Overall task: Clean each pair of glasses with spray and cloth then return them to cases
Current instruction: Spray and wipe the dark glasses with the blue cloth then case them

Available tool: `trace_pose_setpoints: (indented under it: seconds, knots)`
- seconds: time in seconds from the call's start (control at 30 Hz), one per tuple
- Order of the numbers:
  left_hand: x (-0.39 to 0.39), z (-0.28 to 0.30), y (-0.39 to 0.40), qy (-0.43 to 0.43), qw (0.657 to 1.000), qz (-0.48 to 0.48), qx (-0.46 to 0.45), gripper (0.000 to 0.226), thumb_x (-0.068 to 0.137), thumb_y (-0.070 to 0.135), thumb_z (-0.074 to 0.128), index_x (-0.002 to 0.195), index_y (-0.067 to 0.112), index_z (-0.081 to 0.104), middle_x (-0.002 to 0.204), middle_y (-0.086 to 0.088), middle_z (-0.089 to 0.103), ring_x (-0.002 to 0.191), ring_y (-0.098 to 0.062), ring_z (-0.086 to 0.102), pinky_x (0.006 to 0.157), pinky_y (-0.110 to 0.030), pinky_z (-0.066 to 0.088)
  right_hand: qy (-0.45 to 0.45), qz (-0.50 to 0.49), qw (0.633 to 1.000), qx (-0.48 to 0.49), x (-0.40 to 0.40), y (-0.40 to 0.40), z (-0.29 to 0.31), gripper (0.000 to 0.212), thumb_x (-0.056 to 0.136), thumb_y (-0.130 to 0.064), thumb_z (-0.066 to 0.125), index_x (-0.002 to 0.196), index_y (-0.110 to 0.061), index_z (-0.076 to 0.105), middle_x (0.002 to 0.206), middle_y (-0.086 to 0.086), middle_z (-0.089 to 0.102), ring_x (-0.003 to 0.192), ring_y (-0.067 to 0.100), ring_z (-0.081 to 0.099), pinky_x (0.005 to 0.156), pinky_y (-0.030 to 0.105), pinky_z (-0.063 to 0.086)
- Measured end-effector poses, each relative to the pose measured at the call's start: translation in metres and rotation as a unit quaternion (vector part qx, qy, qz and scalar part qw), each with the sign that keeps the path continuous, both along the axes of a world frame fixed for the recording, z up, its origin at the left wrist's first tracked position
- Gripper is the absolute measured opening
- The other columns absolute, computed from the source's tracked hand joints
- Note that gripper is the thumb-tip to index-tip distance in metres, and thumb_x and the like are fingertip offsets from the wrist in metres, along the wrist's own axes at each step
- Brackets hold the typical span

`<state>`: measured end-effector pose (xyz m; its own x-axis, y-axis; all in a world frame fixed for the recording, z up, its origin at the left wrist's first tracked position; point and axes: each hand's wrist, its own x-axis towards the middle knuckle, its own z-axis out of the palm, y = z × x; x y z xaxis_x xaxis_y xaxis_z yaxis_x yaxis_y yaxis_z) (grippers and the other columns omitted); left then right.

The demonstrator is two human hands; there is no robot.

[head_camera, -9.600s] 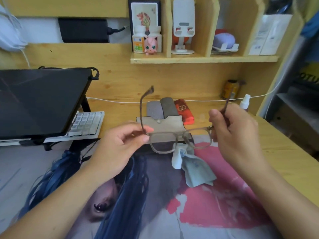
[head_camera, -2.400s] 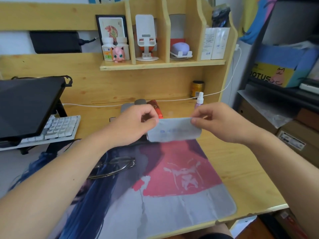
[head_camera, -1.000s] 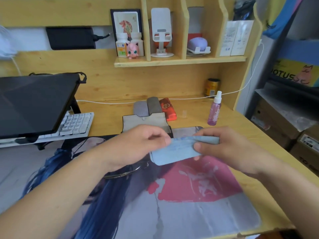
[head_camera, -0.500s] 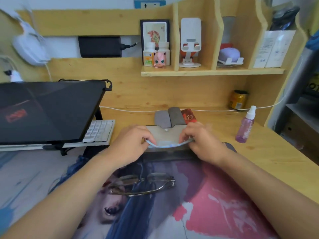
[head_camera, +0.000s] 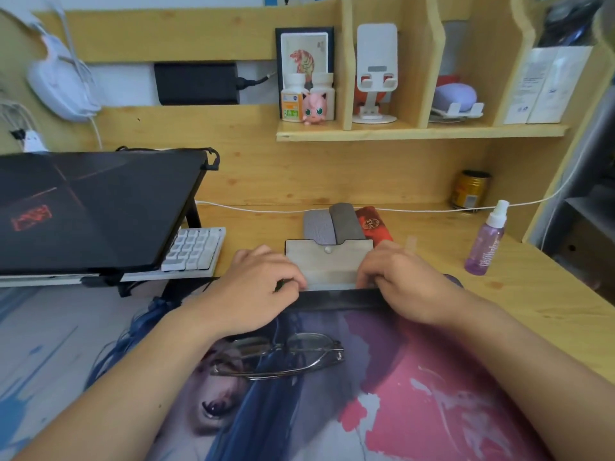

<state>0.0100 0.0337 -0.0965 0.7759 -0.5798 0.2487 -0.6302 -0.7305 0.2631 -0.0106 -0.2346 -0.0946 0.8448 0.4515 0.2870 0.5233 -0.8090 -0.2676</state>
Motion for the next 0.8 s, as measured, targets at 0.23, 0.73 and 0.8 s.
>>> trace_pose_setpoints:
  seconds: [0.23, 0.73, 0.8]
  knots:
    - [0.004, -0.006, 0.007, -0.039, 0.994, -0.012, 0.1, 0.05, 0.089, 0.071, 0.026, 0.079, 0.034, 0.058, 0.087, 0.019, 0.056, 0.105, -0.002, 0.04, 0.1, -0.032, 0.026, 0.0, -0.043, 0.992, -0.123, -0.006, 0.002, -0.001, 0.046, 0.088, -0.045, 0.021, 0.076, -0.02, 0.058, 0.078, -0.005, 0.057, 0.081, 0.018, 0.053, 0.082, 0.041, 0.045]
    - [-0.072, 0.014, 0.077, 0.168, 0.973, 0.075, -0.136, 0.016, 0.094, 0.028, 0.067, 0.101, 0.042, 0.068, 0.108, 0.02, 0.069, 0.098, -0.009, 0.067, 0.091, -0.033, 0.052, 0.234, 0.065, 0.96, 0.138, -0.055, 0.035, 0.021, 0.027, 0.091, -0.043, 0.07, 0.078, -0.021, 0.06, 0.063, -0.006, 0.059, 0.058, 0.007, 0.058, 0.059, 0.033, 0.047]
    - [-0.087, 0.003, 0.097, 0.219, 0.968, 0.09, -0.084, 0.022, 0.086, 0.039, 0.074, 0.105, 0.042, 0.063, 0.108, 0.023, 0.065, 0.1, -0.004, 0.063, 0.089, -0.025, 0.049, 0.315, 0.052, 0.947, 0.044, -0.059, 0.029, 0.026, 0.034, 0.084, -0.053, 0.073, 0.084, -0.022, 0.06, 0.072, 0.006, 0.068, 0.059, 0.012, 0.063, 0.06, 0.038, 0.05]
